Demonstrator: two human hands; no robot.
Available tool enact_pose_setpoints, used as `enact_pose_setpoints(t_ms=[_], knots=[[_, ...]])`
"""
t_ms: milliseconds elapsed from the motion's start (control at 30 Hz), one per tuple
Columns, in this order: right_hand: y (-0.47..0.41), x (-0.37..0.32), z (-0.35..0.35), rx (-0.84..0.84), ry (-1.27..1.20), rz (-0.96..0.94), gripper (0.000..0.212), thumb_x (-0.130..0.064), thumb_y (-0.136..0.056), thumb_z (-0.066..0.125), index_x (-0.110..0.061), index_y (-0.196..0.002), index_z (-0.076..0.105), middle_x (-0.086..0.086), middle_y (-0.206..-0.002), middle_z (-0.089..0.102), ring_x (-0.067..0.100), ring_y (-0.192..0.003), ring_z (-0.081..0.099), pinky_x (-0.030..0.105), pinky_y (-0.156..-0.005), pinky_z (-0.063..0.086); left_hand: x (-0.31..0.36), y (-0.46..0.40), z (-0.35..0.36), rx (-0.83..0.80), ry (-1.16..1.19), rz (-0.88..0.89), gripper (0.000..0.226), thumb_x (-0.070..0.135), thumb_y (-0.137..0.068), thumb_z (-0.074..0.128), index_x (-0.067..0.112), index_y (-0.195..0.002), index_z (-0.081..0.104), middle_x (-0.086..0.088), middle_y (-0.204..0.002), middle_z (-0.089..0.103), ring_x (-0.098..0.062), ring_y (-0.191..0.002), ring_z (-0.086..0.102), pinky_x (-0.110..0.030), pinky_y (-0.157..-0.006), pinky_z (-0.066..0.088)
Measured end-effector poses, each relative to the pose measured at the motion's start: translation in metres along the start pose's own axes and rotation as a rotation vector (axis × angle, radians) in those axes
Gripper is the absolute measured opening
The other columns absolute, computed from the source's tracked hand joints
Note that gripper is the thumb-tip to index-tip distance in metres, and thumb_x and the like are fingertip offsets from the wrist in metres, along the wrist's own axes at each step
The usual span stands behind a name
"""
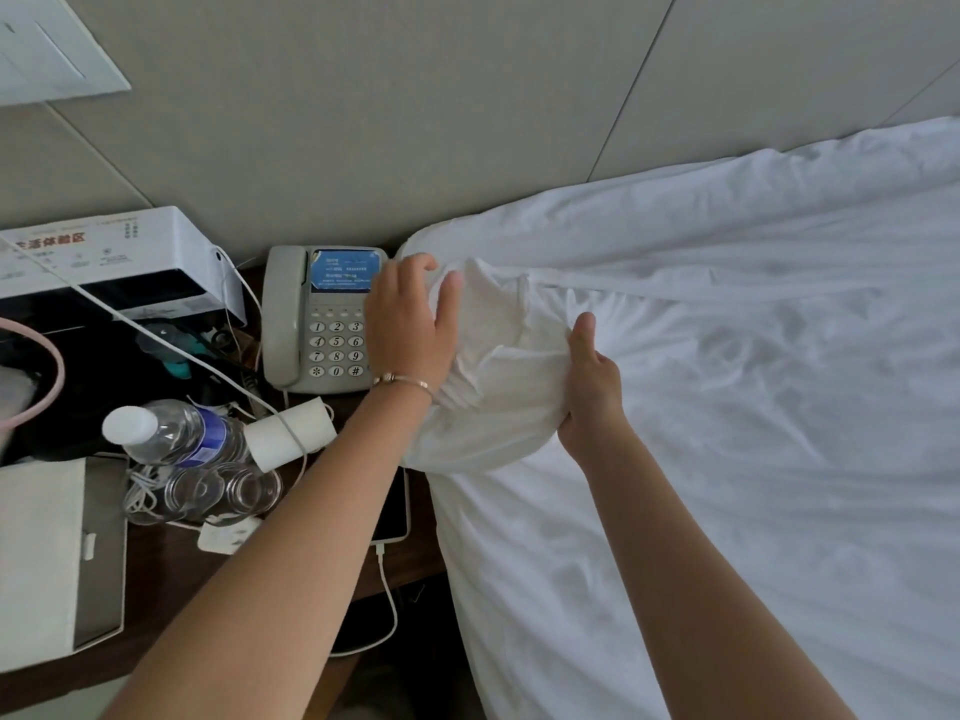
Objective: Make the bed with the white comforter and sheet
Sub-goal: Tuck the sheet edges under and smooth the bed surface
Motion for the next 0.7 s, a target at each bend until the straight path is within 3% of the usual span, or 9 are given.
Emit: enact_pose_setpoints(t_ms=[67,133,300,367,433,500,567,633,700], knots=[[0.0,-0.001,0.002,-0.039,-0.064,0.009,0.055,-0.062,-0.094,0.044,-0.013,-0.09,0.069,0.005,-0.096,0.075,0.021,-0.092,0.071,0.036,-0.089,0.056,0.007,0.019,-0.001,-0.015,0.162,0.034,0.043,0.044,-0.085,0.061,0.005,-0.103,0.057,-0.002,-0.095,0.052,-0.015,-0.087,0.047,-0.027,-0.079,0.04],[0.001,-0.001,0.006,-0.11,-0.139,-0.023,0.061,-0.061,-0.091,0.051,-0.003,-0.105,0.068,0.012,-0.106,0.073,0.026,-0.1,0.07,0.04,-0.095,0.054,-0.002,0.034,0.014,-0.197,0.22,-0.094,0.054,0.049,-0.076,0.071,0.009,-0.11,0.058,0.002,-0.106,0.052,-0.014,-0.099,0.051,-0.02,-0.087,0.037],[0.01,0.002,0.024,-0.371,-0.315,-0.126,0.061,-0.017,-0.077,0.079,0.007,-0.127,0.054,0.024,-0.124,0.063,0.036,-0.113,0.063,0.048,-0.099,0.05,-0.039,0.062,0.044,-0.627,0.492,-0.374,0.1,0.059,-0.045,0.084,0.029,-0.134,0.048,0.011,-0.141,0.043,-0.004,-0.127,0.044,-0.02,-0.105,0.034],[0.013,0.0,0.028,-0.37,-0.184,-0.184,0.063,-0.014,-0.07,0.084,0.0,-0.125,0.057,0.018,-0.121,0.066,0.032,-0.111,0.065,0.046,-0.095,0.053,-0.046,0.064,0.041,-0.607,0.508,-0.344,0.09,0.051,-0.047,0.087,0.029,-0.126,0.052,0.015,-0.142,0.04,-0.004,-0.129,0.042,-0.025,-0.108,0.035],[0.014,0.004,0.027,-0.246,0.17,-0.255,0.062,-0.02,-0.062,0.091,-0.016,-0.115,0.061,0.003,-0.11,0.07,0.019,-0.102,0.068,0.038,-0.086,0.057,-0.052,0.059,0.03,-0.456,0.457,-0.294,0.047,0.026,-0.068,0.086,0.016,-0.108,0.063,0.009,-0.134,0.049,-0.006,-0.122,0.05,-0.029,-0.106,0.041],[0.018,0.016,0.019,-0.117,0.358,-0.248,0.052,-0.021,-0.062,0.091,-0.02,-0.107,0.063,-0.004,-0.1,0.07,0.013,-0.093,0.068,0.032,-0.08,0.059,-0.053,0.051,0.015,-0.293,0.406,-0.255,0.014,0.009,-0.082,0.073,0.003,-0.093,0.068,0.003,-0.122,0.059,-0.008,-0.109,0.057,-0.02,-0.096,0.046],[0.02,0.033,0.017,-0.093,0.348,-0.213,0.036,-0.023,-0.069,0.087,-0.015,-0.099,0.069,-0.001,-0.092,0.073,0.014,-0.087,0.07,0.037,-0.082,0.059,-0.049,0.046,0.009,-0.235,0.381,-0.24,0.012,0.008,-0.089,0.065,-0.001,-0.096,0.071,0.001,-0.111,0.064,-0.007,-0.1,0.058,-0.011,-0.086,0.045],[0.023,0.033,0.013,-0.059,0.317,-0.245,0.013,-0.023,-0.081,0.079,-0.016,-0.086,0.07,-0.001,-0.083,0.073,0.012,-0.08,0.07,0.034,-0.079,0.059,-0.043,0.043,0.008,-0.26,0.413,-0.257,0.019,0.014,-0.095,0.058,0.0,-0.094,0.071,-0.003,-0.089,0.066,-0.004,-0.081,0.056,-0.02,-0.074,0.046],[0.019,0.024,0.006,0.019,0.256,-0.291,0.008,-0.018,-0.087,0.071,-0.02,-0.081,0.067,-0.002,-0.081,0.07,0.011,-0.077,0.067,0.027,-0.073,0.055,-0.044,0.035,0.0,-0.212,0.364,-0.249,0.03,0.02,-0.095,0.053,-0.004,-0.08,0.064,-0.012,-0.068,0.056,-0.008,-0.064,0.045,-0.026,-0.061,0.036]])
Point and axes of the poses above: each hand's wrist, its own y-axis away from the middle knuckle, its own z-axis out of the palm, x = y × z, the point moved 9 cm from there along -y, towards the middle knuckle
